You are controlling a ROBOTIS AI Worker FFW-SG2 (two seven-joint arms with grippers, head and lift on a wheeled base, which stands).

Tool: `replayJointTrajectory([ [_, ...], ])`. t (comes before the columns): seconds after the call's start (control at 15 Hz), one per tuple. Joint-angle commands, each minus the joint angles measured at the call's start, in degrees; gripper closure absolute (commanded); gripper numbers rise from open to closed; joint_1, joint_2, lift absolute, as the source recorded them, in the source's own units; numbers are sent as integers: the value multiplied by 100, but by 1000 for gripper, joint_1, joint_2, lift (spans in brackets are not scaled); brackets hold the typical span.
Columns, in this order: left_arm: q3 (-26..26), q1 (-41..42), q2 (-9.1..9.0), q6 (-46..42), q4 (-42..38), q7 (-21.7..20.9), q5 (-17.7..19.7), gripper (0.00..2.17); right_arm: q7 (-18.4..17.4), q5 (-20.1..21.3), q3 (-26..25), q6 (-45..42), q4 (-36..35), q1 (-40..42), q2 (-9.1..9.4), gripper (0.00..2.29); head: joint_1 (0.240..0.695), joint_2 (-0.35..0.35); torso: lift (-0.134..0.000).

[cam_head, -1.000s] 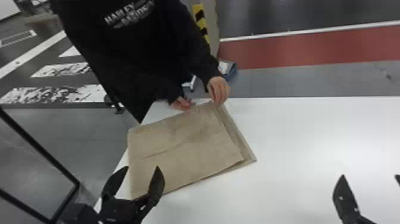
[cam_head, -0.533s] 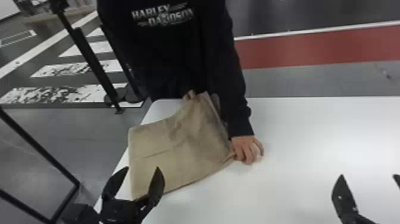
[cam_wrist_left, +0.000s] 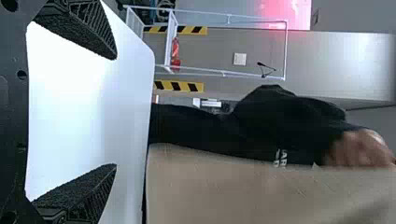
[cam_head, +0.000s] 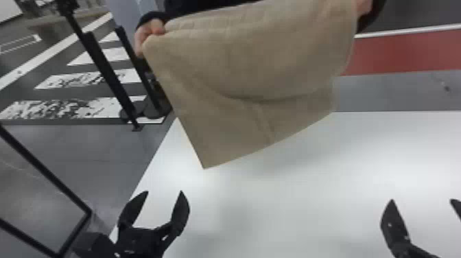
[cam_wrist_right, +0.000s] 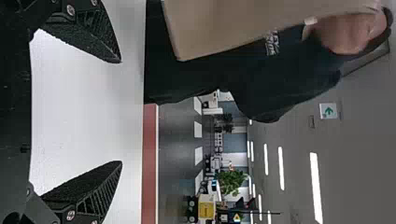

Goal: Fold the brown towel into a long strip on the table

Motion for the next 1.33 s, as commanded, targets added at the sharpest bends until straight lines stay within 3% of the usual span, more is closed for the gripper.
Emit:
replayJointTrajectory([
  [0.0, 0, -30, -4, 18, 23, 1, 0, 46, 0, 0, -5, 21, 27, -29, 1, 113, 695, 313, -121],
  [1.27, -35, -425, 13, 457, 181, -8, -70, 46, 0, -70, -75, 584, 167, -363, -17, 113, 695, 289, -121],
])
